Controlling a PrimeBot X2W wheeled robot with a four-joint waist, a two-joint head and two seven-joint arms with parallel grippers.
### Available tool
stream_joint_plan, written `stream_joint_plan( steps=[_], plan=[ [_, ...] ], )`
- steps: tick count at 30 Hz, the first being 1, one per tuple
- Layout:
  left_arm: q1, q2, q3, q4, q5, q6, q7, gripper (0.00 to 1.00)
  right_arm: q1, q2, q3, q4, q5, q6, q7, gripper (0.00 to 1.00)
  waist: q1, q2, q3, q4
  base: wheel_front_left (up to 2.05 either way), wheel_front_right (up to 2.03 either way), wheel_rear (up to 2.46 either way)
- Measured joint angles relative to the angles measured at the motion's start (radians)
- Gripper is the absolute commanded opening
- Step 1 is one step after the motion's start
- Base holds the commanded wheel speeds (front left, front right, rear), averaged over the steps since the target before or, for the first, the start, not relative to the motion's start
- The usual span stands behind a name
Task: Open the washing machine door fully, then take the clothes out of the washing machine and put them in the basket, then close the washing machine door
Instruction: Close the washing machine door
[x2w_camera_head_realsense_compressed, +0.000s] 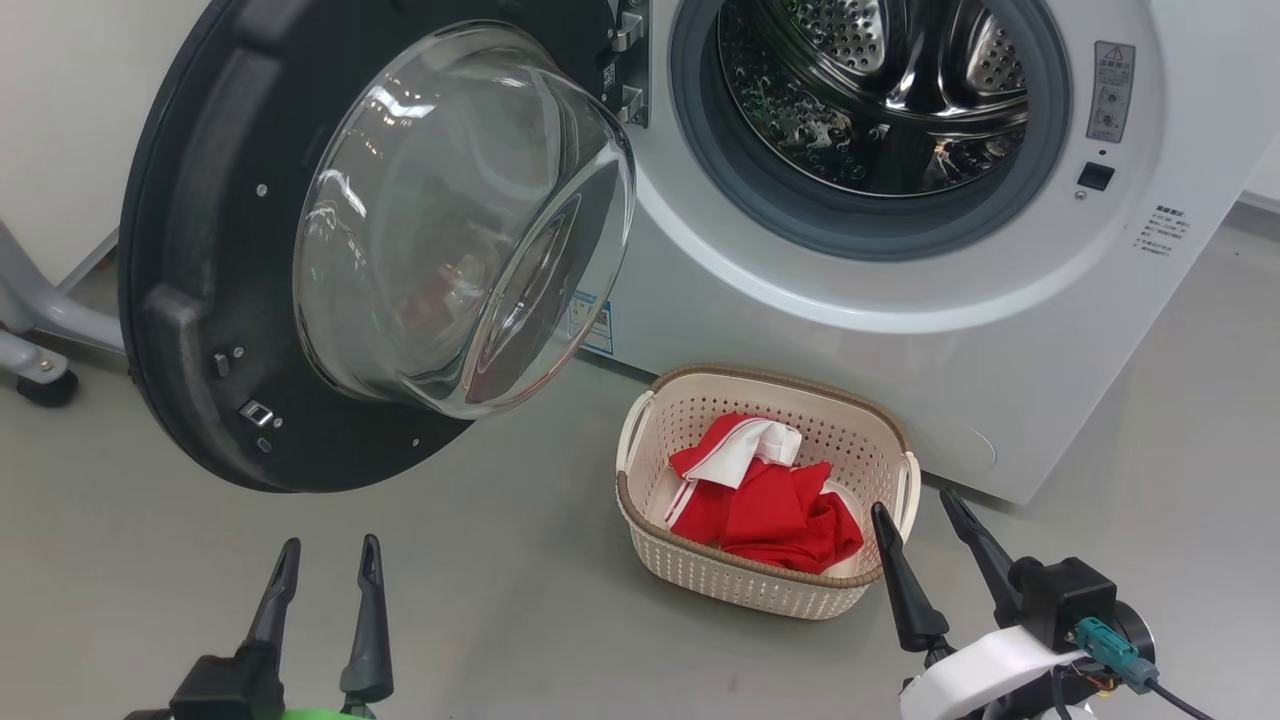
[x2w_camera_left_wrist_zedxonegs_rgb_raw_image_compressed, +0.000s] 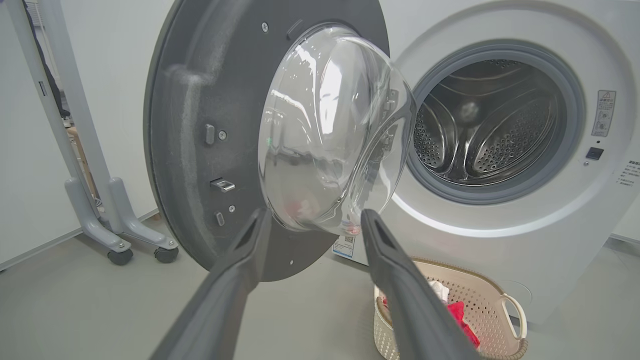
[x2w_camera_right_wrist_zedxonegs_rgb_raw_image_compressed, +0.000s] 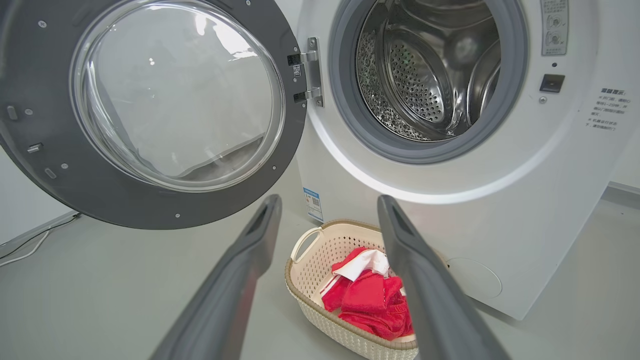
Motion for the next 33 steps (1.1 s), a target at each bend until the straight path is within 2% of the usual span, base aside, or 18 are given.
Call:
stream_joint_plan(
  steps=[3, 12, 15, 24, 29, 33],
  plan=[
    [0.001, 0.0, 0.0, 0.001, 0.0, 0.0, 0.0, 0.0, 0.0, 0.0, 0.001, 0.0, 0.0, 0.0, 0.0, 1.0, 0.0, 0.0, 0.0, 0.003, 0.0, 0.0, 0.0],
    [0.001, 0.0, -0.01, -0.006, -0.026, 0.0, 0.005, 0.0, 0.0, 0.001, 0.003, -0.001, 0.0, 0.0, 0.0, 1.0, 0.0, 0.0, 0.009, 0.008, 0.0, 0.0, 0.0],
    [0.001, 0.0, -0.02, -0.029, -0.106, -0.001, 0.003, 0.0, 0.0, 0.001, 0.003, -0.001, 0.0, 0.0, 0.0, 1.0, 0.0, 0.0001, 0.012, 0.009, 0.0, 0.0, 0.0],
    [-0.004, 0.001, -0.059, -0.164, -0.675, -0.059, -0.023, 0.0, 0.0, 0.0, 0.001, -0.006, 0.0, -0.002, 0.001, 1.0, 0.0, 0.0, 0.021, 0.018, 0.0, 0.0, 0.0],
    [-0.006, 0.001, -0.081, -0.272, -0.922, -0.096, -0.057, 0.0, 0.0, -0.003, 0.0, -0.011, 0.0, -0.007, 0.002, 1.0, 0.0, 0.0, 0.026, 0.026, 0.0, 0.0, 0.0],
    [-0.032, 0.001, -0.029, -0.318, -1.114, -0.13, -0.067, 0.0, 0.0, -0.006, -0.001, -0.015, 0.0, -0.008, 0.005, 1.0, 0.0, 0.0, 0.026, 0.03, 0.0, 0.0, 0.0]
  ],
)
